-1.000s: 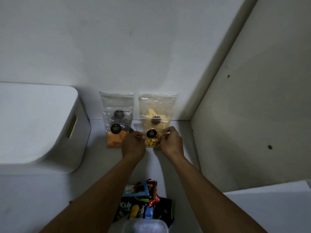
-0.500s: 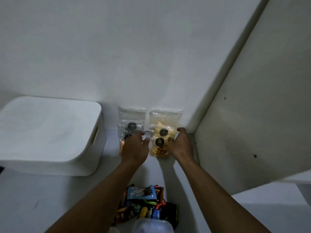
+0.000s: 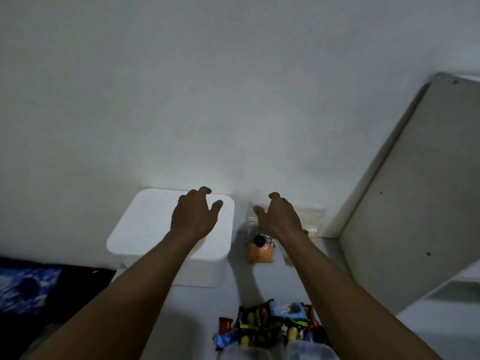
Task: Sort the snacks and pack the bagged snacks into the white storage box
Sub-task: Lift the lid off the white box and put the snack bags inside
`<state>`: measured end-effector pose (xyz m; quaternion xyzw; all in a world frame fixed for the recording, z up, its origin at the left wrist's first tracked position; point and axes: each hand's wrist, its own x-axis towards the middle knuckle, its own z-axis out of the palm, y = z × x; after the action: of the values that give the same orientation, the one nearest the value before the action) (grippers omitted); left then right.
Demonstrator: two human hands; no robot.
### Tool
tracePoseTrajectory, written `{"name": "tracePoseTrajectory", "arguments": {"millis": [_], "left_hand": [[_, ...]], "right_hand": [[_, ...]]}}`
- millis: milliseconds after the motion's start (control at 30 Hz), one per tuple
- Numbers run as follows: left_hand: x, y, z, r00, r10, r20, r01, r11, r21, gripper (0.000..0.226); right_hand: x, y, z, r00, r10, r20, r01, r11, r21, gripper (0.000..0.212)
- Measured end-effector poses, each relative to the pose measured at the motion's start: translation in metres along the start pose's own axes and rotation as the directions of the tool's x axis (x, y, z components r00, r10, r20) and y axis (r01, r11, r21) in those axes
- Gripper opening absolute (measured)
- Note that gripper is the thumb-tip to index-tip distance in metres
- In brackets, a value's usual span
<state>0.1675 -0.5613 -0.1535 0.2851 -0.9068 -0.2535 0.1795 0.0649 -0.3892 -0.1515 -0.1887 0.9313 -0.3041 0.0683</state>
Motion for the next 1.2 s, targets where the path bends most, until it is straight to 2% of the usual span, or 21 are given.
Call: {"name": "tracePoseTrajectory", "arguments": {"millis": [167, 367, 467, 567, 767, 967, 1200], "left_hand": [[0.009, -0.070, -0.044, 1.000, -0.018, 0.021, 0.017, 0.999, 0.041, 0.052], [0.026, -0.146, -0.060, 0.994, -0.071, 0.080, 0.063, 0.993, 0.098, 0.060], [0.034, -0.181, -0.055, 0.982, -0.129, 0.135, 0.111, 0.985, 0.133, 0.074], [0.038, -0.207, -0.044, 0.957, -0.217, 0.192, 0.192, 0.972, 0.138, 0.097], [0.040, -0.222, -0.030, 0.910, -0.354, 0.218, 0.366, 0.930, -0.019, 0.119], [0.044, -0.224, -0.026, 0.914, -0.366, 0.174, 0.382, 0.922, -0.066, 0.115], [0.038, -0.219, -0.026, 0.924, -0.369, 0.097, 0.379, 0.917, -0.123, 0.113]], "right_hand": [[-0.013, -0.055, 0.037, 1.000, 0.027, -0.005, -0.027, 1.000, -0.012, 0.061], [-0.016, -0.079, 0.093, 0.992, 0.114, 0.044, -0.112, 0.992, -0.053, 0.070], [-0.013, -0.076, 0.115, 0.980, 0.187, 0.067, -0.184, 0.981, -0.059, 0.074], [-0.008, -0.069, 0.130, 0.962, 0.258, 0.089, -0.257, 0.966, -0.022, 0.078], [0.002, -0.065, 0.148, 0.940, 0.339, 0.044, -0.341, 0.921, 0.188, 0.073], [0.004, -0.068, 0.147, 0.925, 0.379, 0.008, -0.369, 0.894, 0.253, 0.066], [-0.002, -0.065, 0.148, 0.938, 0.344, -0.041, -0.315, 0.898, 0.308, 0.059]]}}
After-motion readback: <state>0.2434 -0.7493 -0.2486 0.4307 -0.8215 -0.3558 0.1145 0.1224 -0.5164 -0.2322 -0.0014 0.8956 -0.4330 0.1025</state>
